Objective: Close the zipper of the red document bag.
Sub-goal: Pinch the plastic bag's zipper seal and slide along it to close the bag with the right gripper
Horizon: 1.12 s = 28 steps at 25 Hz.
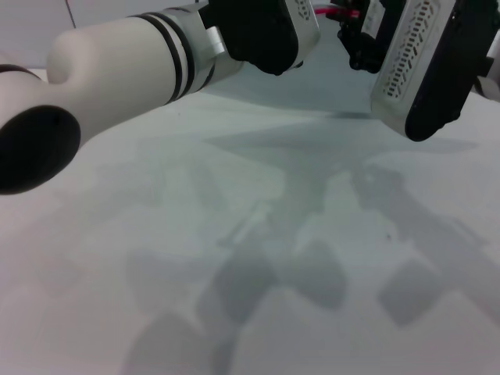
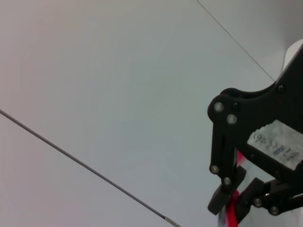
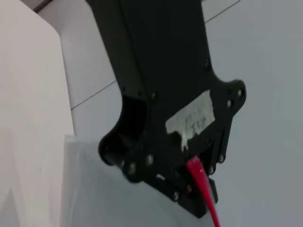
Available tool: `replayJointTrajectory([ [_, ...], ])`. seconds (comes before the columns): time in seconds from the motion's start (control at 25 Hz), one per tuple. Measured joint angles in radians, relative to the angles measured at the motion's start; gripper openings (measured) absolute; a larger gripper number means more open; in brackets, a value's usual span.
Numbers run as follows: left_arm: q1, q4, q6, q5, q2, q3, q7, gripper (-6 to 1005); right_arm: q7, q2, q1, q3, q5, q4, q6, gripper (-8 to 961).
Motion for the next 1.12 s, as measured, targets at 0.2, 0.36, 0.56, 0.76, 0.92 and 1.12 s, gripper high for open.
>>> replayJointTrajectory([
  [0.2,0.012,-0.011,0.017,0.0,0.0,0.001,0.0,58,0.0,0.0,-0.003,0.004,-0.002,0.004,0.0,79],
  [0.36,0.03,-0.031,0.02,0.0,0.0,0.0,0.002,58,0.0,0.001,-0.003,0.008,-0.003,0.008,0.0,72],
  [0.56,0.059,-0.07,0.015,0.0,0.0,0.001,0.005,58,0.001,0.002,-0.004,0.017,-0.003,0.025,0.012,68],
  [0.76,0.092,-0.104,0.018,0.0,0.0,0.001,0.01,58,0.007,0.002,-0.003,0.044,-0.003,0.045,0.013,67],
  [0.92,0.132,-0.148,0.022,0.0,0.0,0.002,0.028,59,0.01,0.002,0.002,0.07,-0.004,0.071,0.028,67],
  [1.12,0.173,-0.19,0.022,0.0,0.0,0.01,0.044,59,0.011,0.002,0.006,0.102,-0.007,0.113,0.061,67],
])
